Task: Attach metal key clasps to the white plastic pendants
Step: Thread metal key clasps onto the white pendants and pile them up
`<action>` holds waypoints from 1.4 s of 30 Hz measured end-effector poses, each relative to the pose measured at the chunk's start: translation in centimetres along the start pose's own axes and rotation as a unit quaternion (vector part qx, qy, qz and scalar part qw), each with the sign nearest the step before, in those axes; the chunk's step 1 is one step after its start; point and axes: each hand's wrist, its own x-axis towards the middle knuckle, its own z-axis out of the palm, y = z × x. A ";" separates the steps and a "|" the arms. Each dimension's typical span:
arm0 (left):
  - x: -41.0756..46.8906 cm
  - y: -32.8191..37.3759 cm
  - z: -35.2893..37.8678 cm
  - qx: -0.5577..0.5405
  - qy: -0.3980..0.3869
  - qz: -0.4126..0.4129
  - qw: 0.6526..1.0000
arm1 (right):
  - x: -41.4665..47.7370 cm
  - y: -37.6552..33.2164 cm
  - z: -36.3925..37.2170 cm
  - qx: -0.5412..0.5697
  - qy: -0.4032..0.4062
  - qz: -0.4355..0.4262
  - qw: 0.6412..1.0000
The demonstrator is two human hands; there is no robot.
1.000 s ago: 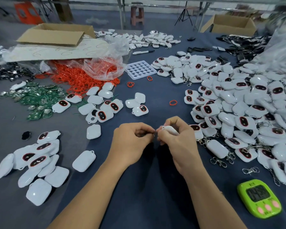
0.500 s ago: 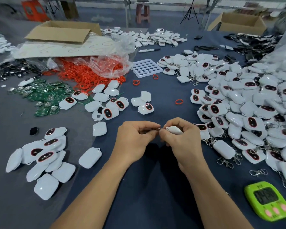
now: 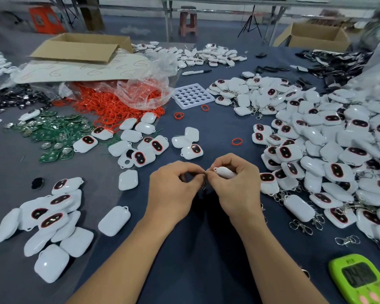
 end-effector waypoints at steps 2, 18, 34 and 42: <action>1.1 -0.3 -0.1 0.001 -0.001 0.000 1.000 | 0.7 0.0 0.5 -0.020 -0.004 -0.012 1.000; 1.7 -0.6 0.1 -0.037 0.019 0.030 0.999 | 2.0 -0.3 0.6 0.066 -0.058 0.060 0.994; 2.2 -0.6 -0.3 -0.090 -0.041 -0.026 0.995 | 2.2 0.1 0.3 0.089 -0.074 0.071 0.991; 2.4 -0.8 -0.3 -0.124 -0.092 -0.031 0.987 | 2.5 0.3 -0.4 0.062 -0.117 0.075 0.988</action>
